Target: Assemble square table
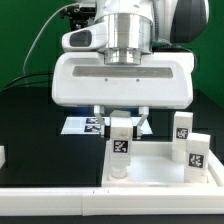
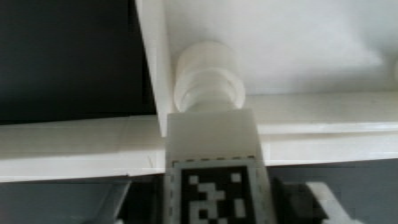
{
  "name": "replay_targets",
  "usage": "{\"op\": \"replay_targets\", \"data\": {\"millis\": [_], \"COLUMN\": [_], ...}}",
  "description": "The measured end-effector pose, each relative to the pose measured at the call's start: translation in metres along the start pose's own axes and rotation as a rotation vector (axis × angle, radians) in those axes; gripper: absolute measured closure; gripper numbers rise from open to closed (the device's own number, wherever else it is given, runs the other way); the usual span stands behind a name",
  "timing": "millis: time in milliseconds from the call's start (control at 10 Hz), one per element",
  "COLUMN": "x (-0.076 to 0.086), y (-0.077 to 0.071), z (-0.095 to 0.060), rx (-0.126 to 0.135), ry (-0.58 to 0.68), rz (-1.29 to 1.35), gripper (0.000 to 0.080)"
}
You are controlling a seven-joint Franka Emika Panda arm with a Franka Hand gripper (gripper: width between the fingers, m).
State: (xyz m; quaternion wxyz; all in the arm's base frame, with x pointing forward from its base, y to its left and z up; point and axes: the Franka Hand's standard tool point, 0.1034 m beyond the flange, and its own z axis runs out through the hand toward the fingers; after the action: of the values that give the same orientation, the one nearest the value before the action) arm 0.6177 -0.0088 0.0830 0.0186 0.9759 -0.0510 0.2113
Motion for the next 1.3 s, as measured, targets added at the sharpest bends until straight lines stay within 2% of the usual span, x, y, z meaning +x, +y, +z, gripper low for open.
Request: {"op": "replay_targets", "data": {"millis": [300,900,1100,1200,1300], "x": [-0.0037,-0.0074,-0.0074,-0.0075,-0.0075], "y": [-0.0013,-0.0023,-0.0023,-0.0023,-0.0023], "z": [0.0075,0.0104,0.0104,0.0105,0.0105], "rx": [-0.009,-0.014,-0.014,-0.014,-0.014], "ry": [0.021,0.032,0.032,0.032,0.032], "rz": [-0.008,-0.009,-0.009,-0.009,-0.009], "gripper": [0.0515,0.0515,0.0267,0.0184,0.0160]}}
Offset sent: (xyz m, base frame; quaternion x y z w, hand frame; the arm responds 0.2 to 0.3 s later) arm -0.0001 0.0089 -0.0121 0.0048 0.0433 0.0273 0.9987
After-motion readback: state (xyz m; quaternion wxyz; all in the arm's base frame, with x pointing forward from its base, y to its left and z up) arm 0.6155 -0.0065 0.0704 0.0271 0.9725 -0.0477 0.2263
